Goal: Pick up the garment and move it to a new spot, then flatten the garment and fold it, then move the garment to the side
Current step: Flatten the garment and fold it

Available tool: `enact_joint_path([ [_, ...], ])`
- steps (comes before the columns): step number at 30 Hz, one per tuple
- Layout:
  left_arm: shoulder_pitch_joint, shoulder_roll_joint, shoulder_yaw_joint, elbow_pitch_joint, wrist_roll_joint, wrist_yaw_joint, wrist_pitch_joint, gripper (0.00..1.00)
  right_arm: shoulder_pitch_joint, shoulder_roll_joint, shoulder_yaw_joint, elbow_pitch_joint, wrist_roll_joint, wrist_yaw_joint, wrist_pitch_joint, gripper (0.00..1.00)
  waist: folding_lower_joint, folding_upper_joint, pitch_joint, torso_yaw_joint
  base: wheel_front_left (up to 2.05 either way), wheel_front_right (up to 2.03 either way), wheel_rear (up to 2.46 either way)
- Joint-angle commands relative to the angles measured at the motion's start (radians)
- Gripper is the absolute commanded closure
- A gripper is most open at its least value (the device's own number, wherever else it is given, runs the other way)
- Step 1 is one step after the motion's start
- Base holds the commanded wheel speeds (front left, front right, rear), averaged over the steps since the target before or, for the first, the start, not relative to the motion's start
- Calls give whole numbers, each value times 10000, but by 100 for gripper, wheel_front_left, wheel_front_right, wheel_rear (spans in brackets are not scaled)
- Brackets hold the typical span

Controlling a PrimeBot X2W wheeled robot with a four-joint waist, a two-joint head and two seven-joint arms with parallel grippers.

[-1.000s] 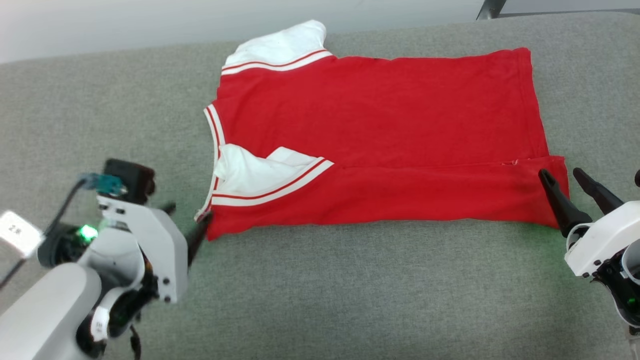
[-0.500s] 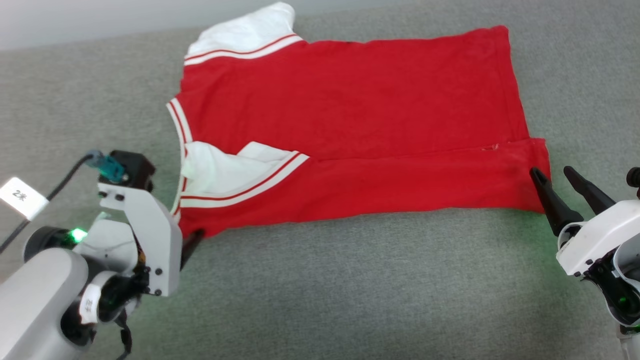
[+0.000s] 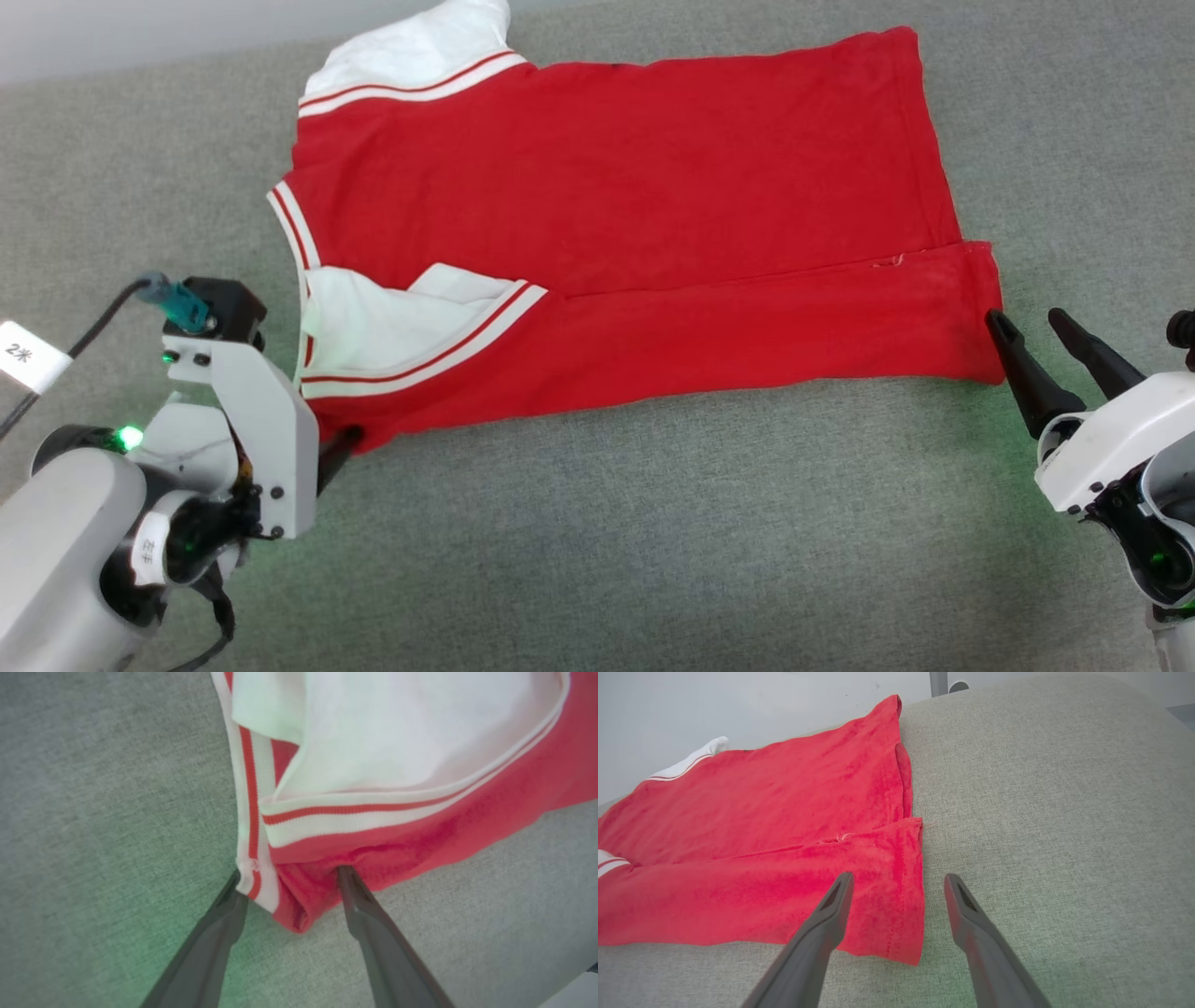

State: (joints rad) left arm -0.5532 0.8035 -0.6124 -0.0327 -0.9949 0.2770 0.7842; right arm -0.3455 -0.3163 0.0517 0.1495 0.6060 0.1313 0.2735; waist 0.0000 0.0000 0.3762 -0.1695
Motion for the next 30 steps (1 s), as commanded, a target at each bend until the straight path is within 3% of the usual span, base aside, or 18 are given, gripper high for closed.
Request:
enact_joint_path([
  [1,188,-243,-255,140,-134,-135,80,100,-3,-16,35,14,-35,-12,44,0,0,0,-19,1,0,0,0],
  [9,204,-324,-330,139,-116,-269,15,100,-44,-386,215,-213,-134,-13,696,0,0,0,-74,149,0,0,0],
  [19,51,-635,-401,179,-12,-386,-283,100,-802,-1711,1693,7,-1183,-13,3096,0,0,0,92,448,0,0,0],
  [27,-152,-915,-479,203,94,-497,-475,100,-1444,-1781,2632,1079,-977,-13,4001,0,0,0,360,719,0,0,0],
  [28,-157,-945,-501,228,106,-524,-483,100,-1452,-1781,2699,1181,-913,-12,4029,50,0,0,376,758,0,0,0],
  [29,-161,-964,-511,262,93,-564,-519,100,-1456,-1779,2743,1252,-873,-12,4015,78,0,0,390,784,0,0,0],
  [30,-162,-984,-511,308,86,-584,-556,100,-1467,-1787,2770,1304,-824,-12,3971,100,0,0,399,804,0,0,0],
])
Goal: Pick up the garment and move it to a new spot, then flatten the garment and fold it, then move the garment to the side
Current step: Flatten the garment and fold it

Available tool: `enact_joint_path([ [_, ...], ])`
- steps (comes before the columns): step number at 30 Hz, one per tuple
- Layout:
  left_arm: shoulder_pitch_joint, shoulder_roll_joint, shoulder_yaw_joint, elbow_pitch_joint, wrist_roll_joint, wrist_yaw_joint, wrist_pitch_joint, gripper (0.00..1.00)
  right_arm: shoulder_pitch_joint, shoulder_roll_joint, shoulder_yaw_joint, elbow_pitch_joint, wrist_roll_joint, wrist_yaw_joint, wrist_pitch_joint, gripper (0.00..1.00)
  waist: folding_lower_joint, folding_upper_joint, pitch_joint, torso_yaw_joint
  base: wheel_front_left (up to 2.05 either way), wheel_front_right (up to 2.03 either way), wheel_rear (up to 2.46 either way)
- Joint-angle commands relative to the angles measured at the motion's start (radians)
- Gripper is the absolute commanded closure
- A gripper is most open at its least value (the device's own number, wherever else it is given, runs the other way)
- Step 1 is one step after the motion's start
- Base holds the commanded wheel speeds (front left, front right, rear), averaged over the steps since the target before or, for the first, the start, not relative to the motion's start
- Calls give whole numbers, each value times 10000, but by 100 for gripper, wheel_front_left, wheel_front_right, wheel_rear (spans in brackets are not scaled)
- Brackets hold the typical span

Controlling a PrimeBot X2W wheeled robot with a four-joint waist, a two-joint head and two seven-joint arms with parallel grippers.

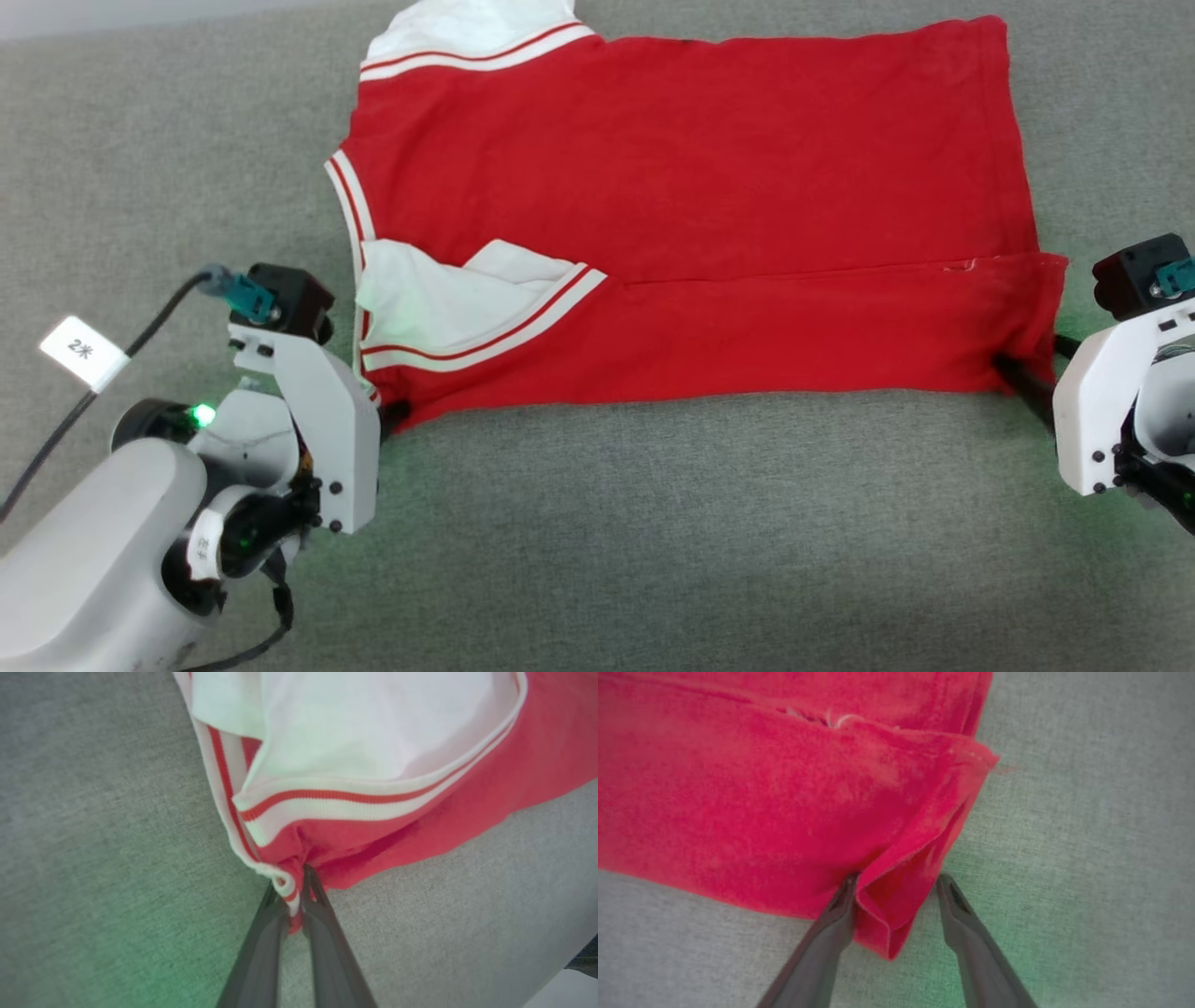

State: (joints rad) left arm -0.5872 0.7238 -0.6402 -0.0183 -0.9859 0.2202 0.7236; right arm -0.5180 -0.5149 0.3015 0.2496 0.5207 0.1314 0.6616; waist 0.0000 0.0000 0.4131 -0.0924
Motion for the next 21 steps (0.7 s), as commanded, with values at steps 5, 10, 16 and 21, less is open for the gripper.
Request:
enact_joint_path([
  [5,318,-193,-216,360,-60,-137,-108,100,224,67,240,535,132,-17,-125,100,0,0,-90,76,0,0,0],
  [10,838,-193,-108,237,-265,-73,-408,100,404,-26,-24,594,296,-18,-423,100,0,0,-545,100,0,0,0],
  [16,1972,144,103,-561,-508,267,-901,100,1073,-327,-92,247,599,-17,-370,100,0,0,-1153,139,0,0,0],
  [21,3207,315,260,-1602,-794,546,-1445,100,1922,-661,-381,-381,865,-17,-175,100,0,0,-1434,259,0,0,0],
])
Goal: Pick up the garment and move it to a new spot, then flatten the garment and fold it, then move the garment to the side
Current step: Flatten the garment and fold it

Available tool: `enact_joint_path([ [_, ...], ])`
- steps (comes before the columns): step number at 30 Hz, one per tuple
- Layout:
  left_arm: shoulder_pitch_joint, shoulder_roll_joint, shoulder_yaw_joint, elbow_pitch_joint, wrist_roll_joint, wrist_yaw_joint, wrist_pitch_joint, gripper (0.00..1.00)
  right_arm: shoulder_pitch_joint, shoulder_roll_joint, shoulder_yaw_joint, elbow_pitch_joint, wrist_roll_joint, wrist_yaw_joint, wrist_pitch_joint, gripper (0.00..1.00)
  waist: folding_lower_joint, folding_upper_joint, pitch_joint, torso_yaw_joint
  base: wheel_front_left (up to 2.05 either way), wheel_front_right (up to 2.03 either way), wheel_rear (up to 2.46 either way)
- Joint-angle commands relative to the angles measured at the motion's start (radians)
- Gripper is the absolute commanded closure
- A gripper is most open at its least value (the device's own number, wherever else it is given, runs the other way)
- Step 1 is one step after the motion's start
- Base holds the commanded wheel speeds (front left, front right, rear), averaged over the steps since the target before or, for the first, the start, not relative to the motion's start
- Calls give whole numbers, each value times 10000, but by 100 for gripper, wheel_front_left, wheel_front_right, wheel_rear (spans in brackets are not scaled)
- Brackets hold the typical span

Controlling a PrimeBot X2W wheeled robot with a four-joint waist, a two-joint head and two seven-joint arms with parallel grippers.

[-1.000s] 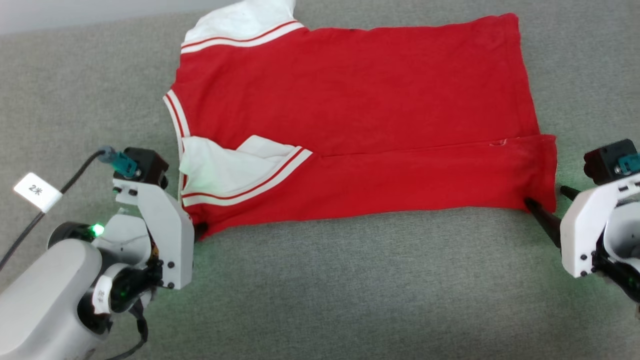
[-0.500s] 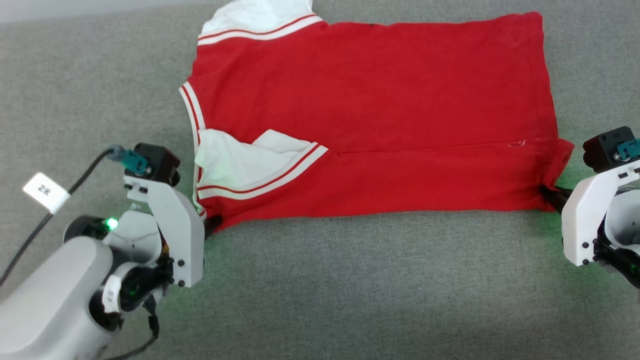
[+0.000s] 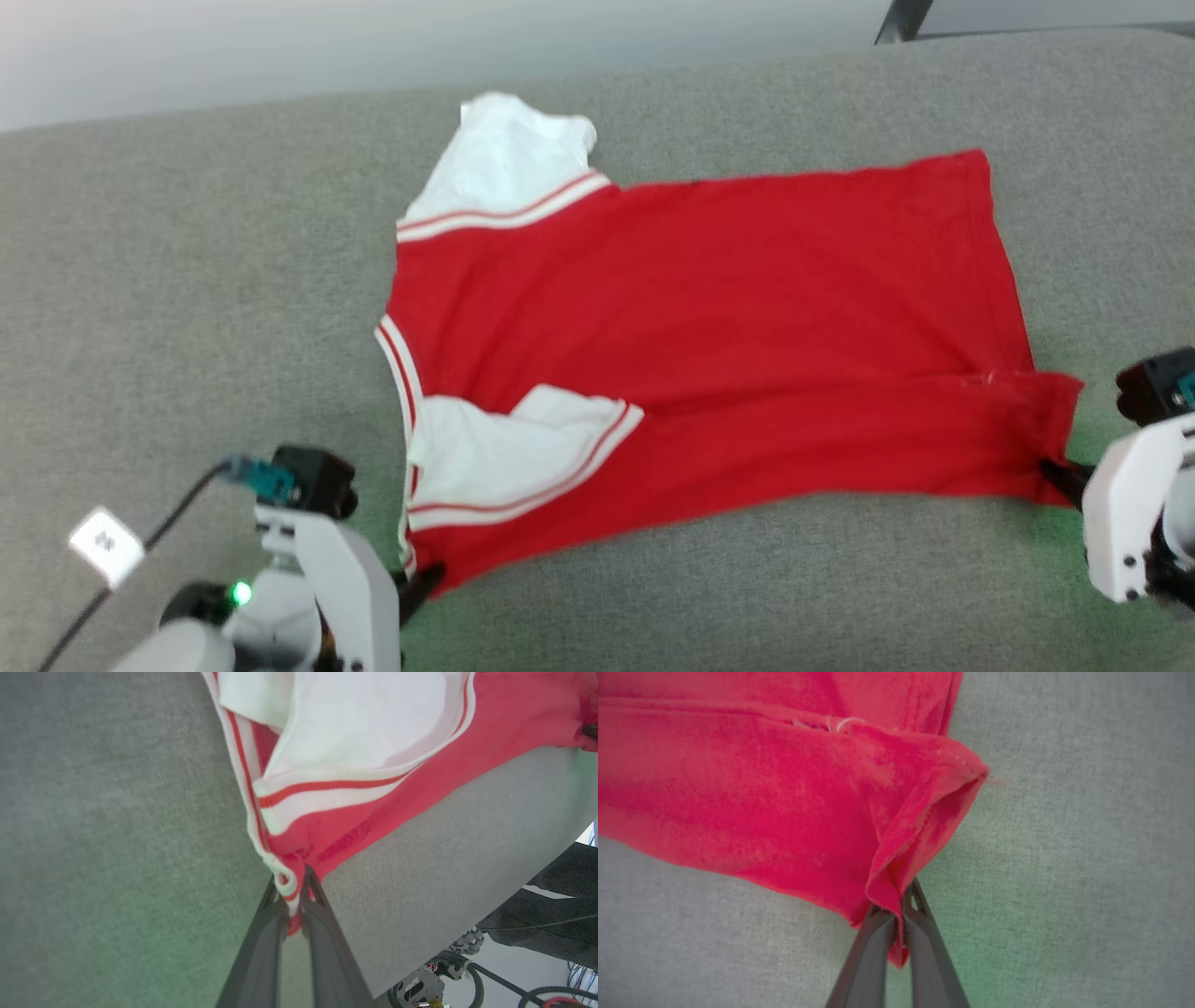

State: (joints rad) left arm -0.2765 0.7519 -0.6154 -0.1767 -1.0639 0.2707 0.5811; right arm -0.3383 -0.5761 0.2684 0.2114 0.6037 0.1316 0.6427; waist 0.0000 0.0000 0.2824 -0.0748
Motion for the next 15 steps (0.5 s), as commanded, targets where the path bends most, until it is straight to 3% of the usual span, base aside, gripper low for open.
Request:
enact_joint_path([
  [1,349,57,47,-203,-61,128,-143,100,317,-78,-136,-154,36,-19,81,100,0,0,-153,100,0,0,0],
  [9,1454,137,135,-1063,-119,459,-789,100,1518,8,-1074,-1241,-149,-19,319,100,0,0,-210,295,0,0,0],
  [10,1471,128,190,-1056,-76,478,-888,66,1578,71,-1220,-1337,-248,-17,264,85,0,0,-207,305,0,0,0],
  [11,1450,162,194,-1042,18,436,-957,27,1648,136,-1321,-1429,-331,-17,218,56,0,0,-208,314,0,0,0],
  [12,1415,174,225,-1031,51,409,-1043,0,1704,232,-1416,-1522,-390,-17,162,11,0,0,-219,318,0,0,0],
  [13,1371,150,298,-1051,58,408,-1111,0,1754,325,-1541,-1626,-438,-17,102,0,0,0,-229,317,0,0,0],
  [15,1281,200,415,-1136,52,370,-1234,0,1865,476,-1741,-1844,-589,-19,-14,0,0,0,-242,294,0,0,0],
])
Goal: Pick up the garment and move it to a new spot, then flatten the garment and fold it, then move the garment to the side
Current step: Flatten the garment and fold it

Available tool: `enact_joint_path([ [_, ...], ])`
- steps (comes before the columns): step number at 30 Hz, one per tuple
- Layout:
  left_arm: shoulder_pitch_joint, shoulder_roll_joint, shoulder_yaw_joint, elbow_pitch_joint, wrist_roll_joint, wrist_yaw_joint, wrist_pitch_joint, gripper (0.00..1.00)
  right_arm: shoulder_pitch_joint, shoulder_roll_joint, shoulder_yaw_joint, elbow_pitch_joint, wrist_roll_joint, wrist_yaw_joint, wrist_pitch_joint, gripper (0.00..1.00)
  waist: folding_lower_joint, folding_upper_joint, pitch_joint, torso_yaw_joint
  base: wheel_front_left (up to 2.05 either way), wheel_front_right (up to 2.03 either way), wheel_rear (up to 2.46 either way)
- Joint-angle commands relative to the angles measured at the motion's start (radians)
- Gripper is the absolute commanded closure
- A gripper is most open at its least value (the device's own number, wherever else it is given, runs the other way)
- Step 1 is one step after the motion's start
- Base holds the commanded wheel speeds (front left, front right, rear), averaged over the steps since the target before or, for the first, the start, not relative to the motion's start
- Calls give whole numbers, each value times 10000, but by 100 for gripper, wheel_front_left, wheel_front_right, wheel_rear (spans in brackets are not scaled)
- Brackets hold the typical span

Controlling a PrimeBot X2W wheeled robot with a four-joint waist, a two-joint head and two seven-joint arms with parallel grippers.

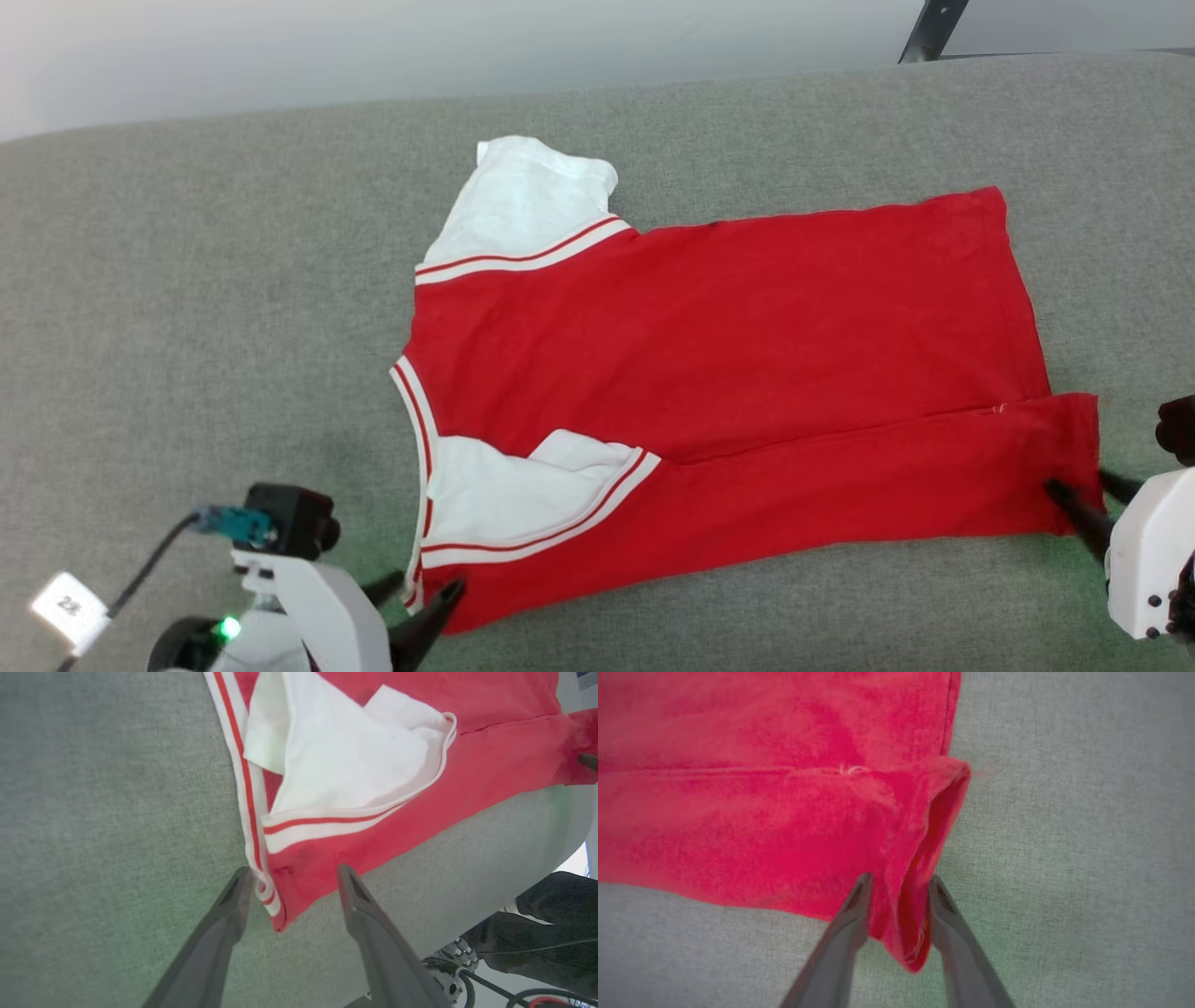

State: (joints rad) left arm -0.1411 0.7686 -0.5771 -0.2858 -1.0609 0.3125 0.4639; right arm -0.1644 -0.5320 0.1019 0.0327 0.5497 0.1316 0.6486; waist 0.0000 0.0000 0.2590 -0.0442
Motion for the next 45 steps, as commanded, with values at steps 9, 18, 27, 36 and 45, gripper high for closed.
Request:
enact_joint_path([
  [9,-1948,539,960,-54,677,-116,-235,0,284,921,-898,-1458,-648,-17,-675,0,0,0,23,-404,0,0,0],
  [18,-5416,86,864,2285,888,-1032,899,0,-364,1942,-152,-2050,-740,-17,-1263,0,0,0,725,-1609,0,0,0],
  [27,-8797,-431,419,6672,1728,-2251,1407,0,-1115,2333,969,-1761,-676,-17,-2044,0,0,0,1936,-3124,0,0,0],
  [36,-10053,-816,22,9962,1482,-3248,2572,0,-1378,2496,1320,-1407,-553,-17,-2544,0,0,0,2346,-3775,0,0,0],
  [45,-10161,-1135,-575,11496,1504,-3641,3846,0,-1410,2472,1262,-1330,-532,-17,-2632,0,0,0,2499,-3756,0,0,0],
])
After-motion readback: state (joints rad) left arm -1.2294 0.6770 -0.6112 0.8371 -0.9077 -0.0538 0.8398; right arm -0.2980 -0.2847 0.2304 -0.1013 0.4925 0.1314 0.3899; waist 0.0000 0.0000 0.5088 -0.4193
